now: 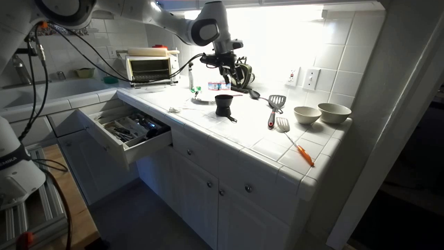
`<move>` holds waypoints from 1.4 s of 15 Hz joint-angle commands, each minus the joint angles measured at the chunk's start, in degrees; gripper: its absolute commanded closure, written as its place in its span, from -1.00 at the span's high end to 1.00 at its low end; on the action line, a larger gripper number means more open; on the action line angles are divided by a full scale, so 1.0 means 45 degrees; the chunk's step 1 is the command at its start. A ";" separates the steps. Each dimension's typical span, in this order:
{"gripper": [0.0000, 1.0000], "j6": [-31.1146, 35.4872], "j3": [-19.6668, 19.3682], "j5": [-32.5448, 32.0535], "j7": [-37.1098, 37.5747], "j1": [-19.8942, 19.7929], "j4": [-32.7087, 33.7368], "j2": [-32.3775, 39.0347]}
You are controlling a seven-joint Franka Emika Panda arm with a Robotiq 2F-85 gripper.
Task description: Stack the black measuring cups together.
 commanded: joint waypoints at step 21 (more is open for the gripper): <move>1.00 -0.3518 0.0562 -0.0006 -0.0308 0.0158 -0.2497 -0.2224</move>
